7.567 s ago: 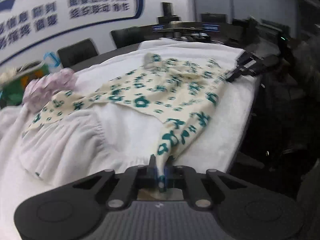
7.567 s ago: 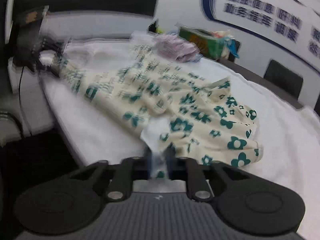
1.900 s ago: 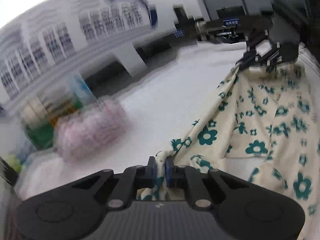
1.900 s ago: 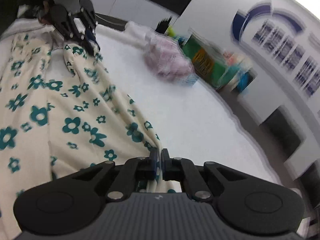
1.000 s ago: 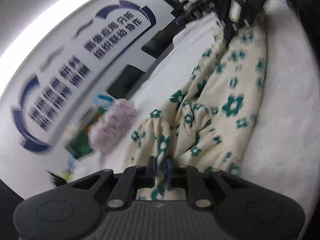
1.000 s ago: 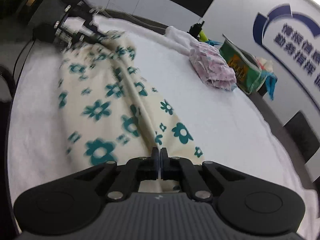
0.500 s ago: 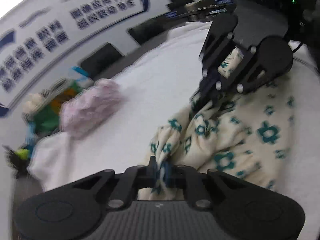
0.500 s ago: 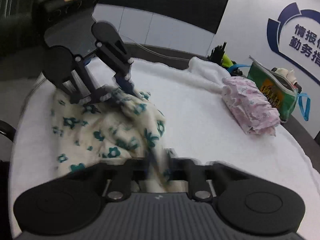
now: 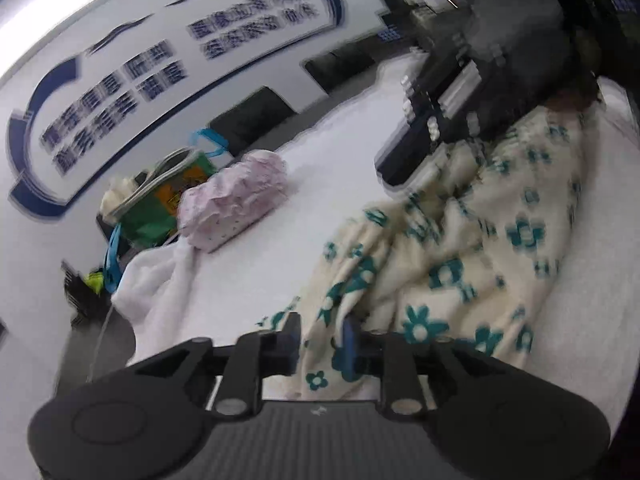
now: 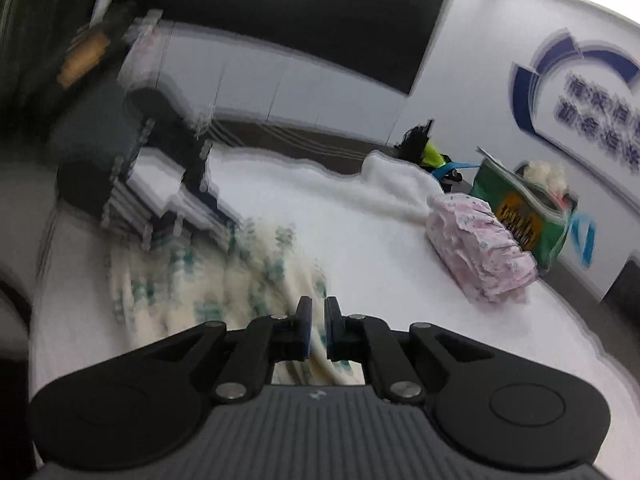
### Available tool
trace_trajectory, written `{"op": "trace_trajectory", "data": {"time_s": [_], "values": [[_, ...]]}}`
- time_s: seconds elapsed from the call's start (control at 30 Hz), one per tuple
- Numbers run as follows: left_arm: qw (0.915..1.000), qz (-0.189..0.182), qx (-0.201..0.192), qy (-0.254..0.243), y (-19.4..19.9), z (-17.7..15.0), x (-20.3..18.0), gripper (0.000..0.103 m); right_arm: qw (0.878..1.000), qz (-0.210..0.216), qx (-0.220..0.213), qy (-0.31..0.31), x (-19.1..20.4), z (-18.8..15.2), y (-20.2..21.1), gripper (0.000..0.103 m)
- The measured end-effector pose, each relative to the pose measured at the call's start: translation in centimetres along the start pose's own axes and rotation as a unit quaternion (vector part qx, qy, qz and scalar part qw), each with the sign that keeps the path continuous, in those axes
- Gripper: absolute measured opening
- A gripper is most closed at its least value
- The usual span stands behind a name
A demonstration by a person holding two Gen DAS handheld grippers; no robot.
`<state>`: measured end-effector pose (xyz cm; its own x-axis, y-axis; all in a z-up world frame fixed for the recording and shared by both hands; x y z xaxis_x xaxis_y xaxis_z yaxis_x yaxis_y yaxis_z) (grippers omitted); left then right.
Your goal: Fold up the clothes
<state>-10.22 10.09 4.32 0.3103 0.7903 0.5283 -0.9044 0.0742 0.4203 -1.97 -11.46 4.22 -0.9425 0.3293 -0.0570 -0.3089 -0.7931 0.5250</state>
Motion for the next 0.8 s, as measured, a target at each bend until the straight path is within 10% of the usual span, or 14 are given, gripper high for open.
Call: {"op": "trace_trajectory", "data": {"time_s": [0.13,0.27,0.37,0.43,0.5,0.8], "values": [[0.9849,0.021,-0.025,0.17,3.4,0.5,2.2,0.03,0.999,0.001,0.051,-0.016,2.0,-0.5,-3.9,0.005],[0.9385,0.008,-0.048,0.342,4.9,0.6,2.9,0.054,0.997,-0.004,0.068,-0.029,2.6,-1.1,-4.1,0.005],[0.9057,0.065,-0.009,0.419,4.9,-0.3,3.1,0.057,0.998,-0.008,0.051,-0.044,2.5,-0.2,-1.8,0.01],[0.8873,0.099,0.009,0.451,6.4,-2.1,3.3,0.057,0.999,-0.027,0.019,-0.038,2.5,0.3,0.4,0.043],[0.8706,0.119,0.025,0.477,8.3,-4.3,3.7,0.057,0.999,-0.038,-0.013,-0.027,2.3,1.0,2.3,0.05],[0.8521,0.064,0.098,0.51,10.4,-7.2,2.0,0.059,0.999,0.035,0.029,-0.01,2.9,5.2,-5.1,0.061]]}}
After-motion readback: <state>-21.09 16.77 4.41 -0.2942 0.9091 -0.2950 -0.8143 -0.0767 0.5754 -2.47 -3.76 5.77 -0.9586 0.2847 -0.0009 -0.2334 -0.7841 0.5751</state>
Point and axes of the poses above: each gripper's, at about its wrist camera, not at the fingertips, and y roughly against the way its jaws point, x to its left, z to its top, the point moved 1 cm from there along -y, roughly the way its jaws point, and after that the axes turned 12 degrees about z, right-handed, at the moved point
